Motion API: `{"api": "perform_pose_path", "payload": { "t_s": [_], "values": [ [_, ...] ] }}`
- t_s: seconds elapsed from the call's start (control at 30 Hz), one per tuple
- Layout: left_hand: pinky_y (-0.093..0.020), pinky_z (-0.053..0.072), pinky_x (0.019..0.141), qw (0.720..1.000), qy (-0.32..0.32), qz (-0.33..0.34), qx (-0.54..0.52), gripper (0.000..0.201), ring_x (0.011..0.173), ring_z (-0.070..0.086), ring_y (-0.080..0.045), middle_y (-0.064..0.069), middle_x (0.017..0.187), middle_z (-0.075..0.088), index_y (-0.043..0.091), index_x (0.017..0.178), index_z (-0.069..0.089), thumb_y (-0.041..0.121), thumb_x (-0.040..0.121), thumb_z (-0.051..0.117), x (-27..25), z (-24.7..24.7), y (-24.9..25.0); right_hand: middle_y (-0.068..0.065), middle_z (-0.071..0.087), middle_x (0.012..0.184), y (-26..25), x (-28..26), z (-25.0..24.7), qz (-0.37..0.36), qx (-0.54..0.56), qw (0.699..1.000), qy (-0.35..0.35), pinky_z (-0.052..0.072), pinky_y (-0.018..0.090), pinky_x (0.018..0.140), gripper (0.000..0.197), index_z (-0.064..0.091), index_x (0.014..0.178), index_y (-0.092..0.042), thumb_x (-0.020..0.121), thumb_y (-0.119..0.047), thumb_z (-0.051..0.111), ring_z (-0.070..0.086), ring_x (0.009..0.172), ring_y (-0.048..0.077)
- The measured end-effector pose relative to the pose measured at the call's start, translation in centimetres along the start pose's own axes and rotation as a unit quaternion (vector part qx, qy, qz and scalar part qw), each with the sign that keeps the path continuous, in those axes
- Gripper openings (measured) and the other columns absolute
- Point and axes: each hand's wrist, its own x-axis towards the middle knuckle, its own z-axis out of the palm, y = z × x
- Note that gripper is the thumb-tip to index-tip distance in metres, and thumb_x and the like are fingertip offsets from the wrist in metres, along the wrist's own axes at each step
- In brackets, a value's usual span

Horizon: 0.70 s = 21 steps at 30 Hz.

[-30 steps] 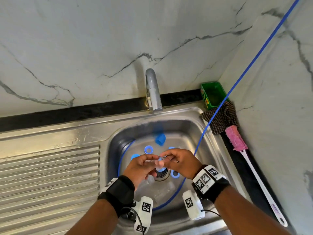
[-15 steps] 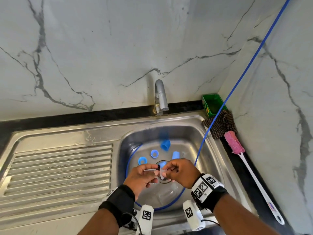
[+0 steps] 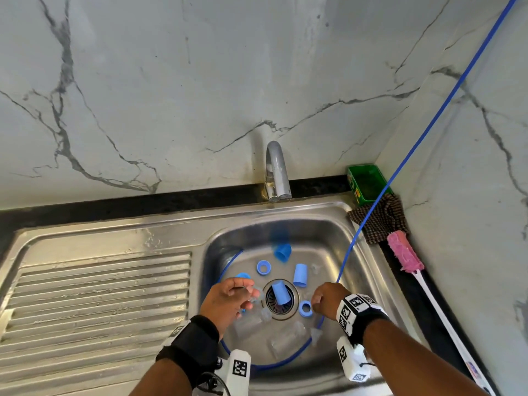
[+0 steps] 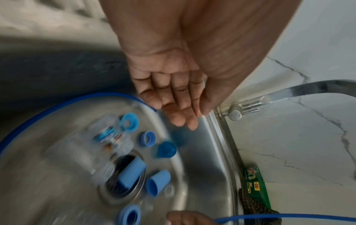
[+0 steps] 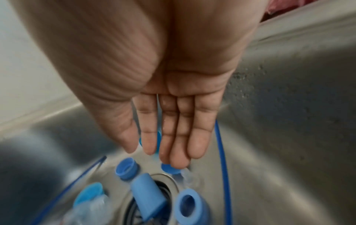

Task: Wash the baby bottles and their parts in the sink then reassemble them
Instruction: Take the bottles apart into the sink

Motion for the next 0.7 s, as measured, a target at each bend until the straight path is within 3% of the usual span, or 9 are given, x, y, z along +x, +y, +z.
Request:
{"api": "perform_pose_path", "payload": {
  "t_s": [0.07,0.13,0.23,0.3,0.37,0.43,0.53,0.63,0.7],
  "values": [
    [-0.013,0.045,0.052,0.999,0.016,0.023,0.017,0.013,0.064,0.063,-0.011,-0.011,0.095,0.077,0.005,0.107,0.069,0.007,0.097,0.061,1.0,-0.4,1.6,0.001,0.076,0.099,-0.4,0.6,-0.6,-0.024,0.026,0.999,0.012,0.052,0.024,0.087,0.015,0.079,0.089,-0.018,0.087,-0.025,0.066,0.069,0.098,0.018],
    [-0.013,0.048,0.058,0.994,0.018,0.074,0.084,0.013,0.065,0.065,-0.006,-0.010,0.094,0.077,0.006,0.106,0.069,0.004,0.097,0.060,3.1,-1.2,3.9,-0.004,0.073,0.087,-0.8,1.1,-1.1,-0.039,0.071,0.996,0.036,0.050,0.022,0.081,0.015,0.074,0.074,-0.027,0.087,-0.023,0.066,0.068,0.088,0.015],
    [-0.032,0.057,0.078,0.973,0.032,0.148,0.172,0.016,0.076,0.071,-0.011,0.004,0.085,0.077,0.021,0.098,0.070,0.007,0.094,0.062,7.6,-1.9,8.1,-0.011,0.064,0.070,-1.2,1.7,-1.7,-0.072,0.143,0.985,0.069,0.047,0.017,0.073,0.027,0.064,0.067,-0.037,0.087,-0.019,0.070,0.061,0.068,0.003],
    [-0.023,0.052,0.085,0.947,0.048,0.187,0.255,0.016,0.080,0.068,-0.009,0.015,0.082,0.072,0.027,0.094,0.068,0.012,0.092,0.065,9.8,-1.5,11.2,-0.012,0.064,0.071,-1.5,2.0,-2.1,-0.091,0.174,0.978,0.076,0.046,0.015,0.071,0.024,0.065,0.073,-0.036,0.088,-0.018,0.071,0.059,0.064,-0.002],
    [-0.016,0.044,0.084,0.915,0.048,0.225,0.332,0.016,0.084,0.063,-0.006,0.017,0.089,0.067,0.026,0.103,0.069,0.015,0.093,0.063,11.6,-0.4,14.2,-0.008,0.066,0.070,-1.8,2.3,-2.3,-0.105,0.187,0.973,0.082,0.051,0.021,0.074,0.018,0.068,0.075,-0.029,0.089,-0.017,0.069,0.063,0.065,0.006],
    [-0.014,0.038,0.082,0.892,0.043,0.254,0.371,0.023,0.092,0.060,-0.011,0.009,0.098,0.062,0.019,0.115,0.068,0.014,0.094,0.060,13.2,0.9,16.2,0.003,0.068,0.072,-1.8,2.4,-2.6,-0.115,0.201,0.969,0.092,0.054,0.031,0.078,0.012,0.071,0.077,-0.018,0.088,-0.016,0.067,0.065,0.069,0.019],
    [-0.017,0.036,0.088,0.872,0.015,0.254,0.417,0.029,0.106,0.060,-0.019,-0.001,0.116,0.063,0.017,0.126,0.064,0.017,0.097,0.059,15.7,2.9,17.0,-0.001,0.073,0.080,-1.2,2.8,-2.9,-0.117,0.246,0.957,0.098,0.056,0.034,0.081,0.011,0.074,0.080,-0.028,0.085,-0.021,0.066,0.068,0.075,0.015],
    [-0.022,0.044,0.096,0.876,-0.019,0.252,0.410,0.019,0.105,0.064,-0.014,0.004,0.115,0.070,0.026,0.113,0.071,0.022,0.099,0.060,17.4,3.5,16.3,0.000,0.075,0.085,-0.7,3.0,-3.1,-0.111,0.288,0.945,0.108,0.059,0.038,0.080,0.011,0.076,0.088,-0.025,0.087,-0.019,0.067,0.071,0.081,0.017],
    [-0.031,0.051,0.096,0.875,-0.008,0.242,0.420,0.020,0.102,0.067,-0.020,0.001,0.108,0.074,0.023,0.104,0.073,0.022,0.097,0.055,18.3,3.4,15.6,0.004,0.075,0.086,-0.6,3.1,-3.3,-0.104,0.305,0.940,0.112,0.061,0.038,0.075,0.011,0.076,0.090,-0.021,0.091,-0.014,0.068,0.072,0.079,0.020]
  ]
}}
